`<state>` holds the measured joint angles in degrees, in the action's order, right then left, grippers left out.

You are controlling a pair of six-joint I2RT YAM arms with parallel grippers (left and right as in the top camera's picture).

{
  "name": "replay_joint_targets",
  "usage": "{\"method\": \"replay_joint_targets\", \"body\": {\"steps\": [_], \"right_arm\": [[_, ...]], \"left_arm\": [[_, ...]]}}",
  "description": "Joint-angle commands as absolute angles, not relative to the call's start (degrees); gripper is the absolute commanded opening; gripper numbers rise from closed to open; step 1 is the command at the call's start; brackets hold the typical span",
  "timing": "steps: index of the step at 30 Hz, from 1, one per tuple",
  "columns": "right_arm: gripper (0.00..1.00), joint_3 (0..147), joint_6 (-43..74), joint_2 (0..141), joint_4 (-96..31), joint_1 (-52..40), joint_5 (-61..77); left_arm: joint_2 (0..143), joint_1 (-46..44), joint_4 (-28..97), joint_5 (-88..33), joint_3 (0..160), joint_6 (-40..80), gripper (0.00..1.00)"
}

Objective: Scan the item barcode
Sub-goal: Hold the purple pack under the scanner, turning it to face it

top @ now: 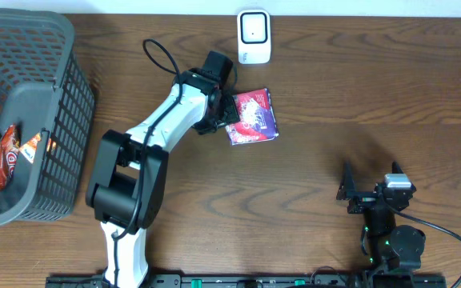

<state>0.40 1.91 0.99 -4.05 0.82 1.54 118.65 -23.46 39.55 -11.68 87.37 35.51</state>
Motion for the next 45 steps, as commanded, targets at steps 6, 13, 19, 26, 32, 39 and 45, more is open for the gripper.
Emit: {"method": "replay_joint_targets", "body": {"steps": [6,13,19,26,32,39,45], "right_arm": [[0.99,0.32,2.31,0.78,-4.29,1.08,1.63],[0.99,0.32,2.31,0.78,-4.29,1.08,1.63],[0.99,0.32,2.31,0.78,-4.27,1.08,1.63],[0.99,0.32,2.31,0.78,-4.29,1.08,1.63],[0.99,0.32,2.31,0.78,-4.29,1.08,1.63],[0.99,0.32,2.31,0.78,-4.29,1.08,1.63],[0.99,0.32,2.31,0.78,-4.29,1.08,1.63]], "left_arm": [[120.75,-23.53,38.11,-26.39,87.13,15.79,0.24],[119.66,-23.42,41.63,-29.17,90.63,3.60,0.24],[116.84,-23.42,42.44,-33.34,91.66,0.97,0.59],[116.92,-23.49,41.34,-17.26,89.60,27.24,0.78],[117.89,-23.99,37.52,-17.30,88.16,31.20,0.77],[121.54,-26.02,34.11,-17.26,88.12,31.00,0.31],[121.95,-25.74,33.71,-23.73,88.12,14.63,0.08]]}}
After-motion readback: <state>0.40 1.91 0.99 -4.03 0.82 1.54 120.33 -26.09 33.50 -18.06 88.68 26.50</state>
